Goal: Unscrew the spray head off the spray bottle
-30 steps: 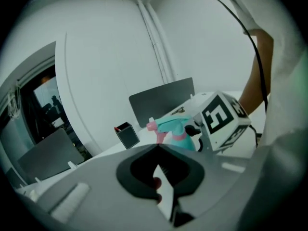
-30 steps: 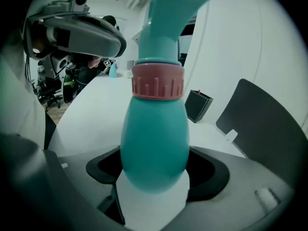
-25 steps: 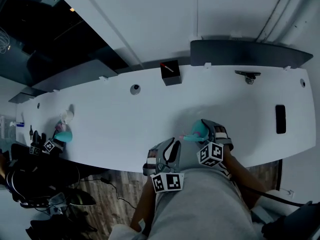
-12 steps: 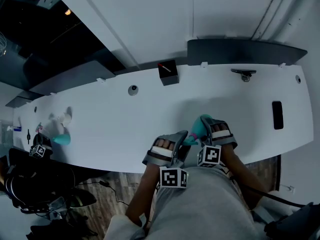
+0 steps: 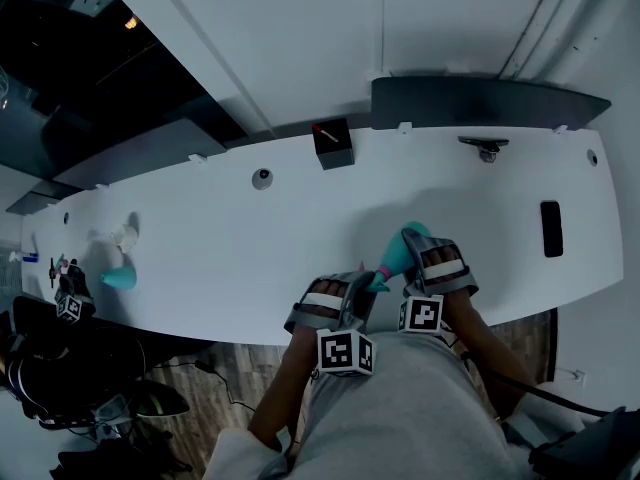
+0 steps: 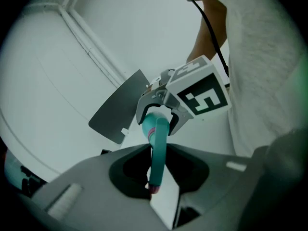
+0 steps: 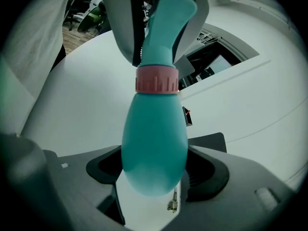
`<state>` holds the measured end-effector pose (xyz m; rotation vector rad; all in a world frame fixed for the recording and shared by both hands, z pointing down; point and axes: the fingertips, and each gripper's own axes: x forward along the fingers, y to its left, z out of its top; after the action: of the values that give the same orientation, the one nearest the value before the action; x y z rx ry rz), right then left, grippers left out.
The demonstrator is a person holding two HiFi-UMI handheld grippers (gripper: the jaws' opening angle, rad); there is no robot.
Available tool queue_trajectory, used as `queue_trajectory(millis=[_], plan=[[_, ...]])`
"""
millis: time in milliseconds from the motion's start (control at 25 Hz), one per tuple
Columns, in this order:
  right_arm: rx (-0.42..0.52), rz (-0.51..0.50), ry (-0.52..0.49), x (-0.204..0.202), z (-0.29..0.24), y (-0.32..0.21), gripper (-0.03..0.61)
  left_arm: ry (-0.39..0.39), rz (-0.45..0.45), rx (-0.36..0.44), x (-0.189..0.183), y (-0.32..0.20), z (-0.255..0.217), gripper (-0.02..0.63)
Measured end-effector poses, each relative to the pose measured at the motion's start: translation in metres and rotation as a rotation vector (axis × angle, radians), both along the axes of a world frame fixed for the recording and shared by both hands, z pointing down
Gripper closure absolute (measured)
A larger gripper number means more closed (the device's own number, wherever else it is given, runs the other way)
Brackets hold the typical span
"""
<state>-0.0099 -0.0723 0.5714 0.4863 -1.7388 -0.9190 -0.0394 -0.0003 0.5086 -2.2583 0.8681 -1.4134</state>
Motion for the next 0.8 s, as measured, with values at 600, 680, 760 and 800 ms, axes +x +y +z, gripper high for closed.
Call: queue_trajectory(millis=[600, 680, 760, 800], plan=[[0.204, -0.012, -0.087, 0.002, -0.036, -0.02, 0.185, 1.019, -0.532, -0.513, 0.001, -0.011, -0.016, 0.531], [0.168, -0.008, -0.092, 0.003, -0.031, -0.02, 0.185, 1.09, -0.541, -0.542, 0.003, -0.011, -0.017, 0.525], [0.124, -0.012, -0.089, 0.002, -0.024, -0.018, 0.184, 1.061, -0.503, -0.517, 0.004, -0.01, -0.02, 0.508], [0.095, -0.018, -0.086, 0.002, -0.02, -0.017, 0.184, 1.031, -0.467, -0.498, 0.005, -0.008, -0.023, 0.428]])
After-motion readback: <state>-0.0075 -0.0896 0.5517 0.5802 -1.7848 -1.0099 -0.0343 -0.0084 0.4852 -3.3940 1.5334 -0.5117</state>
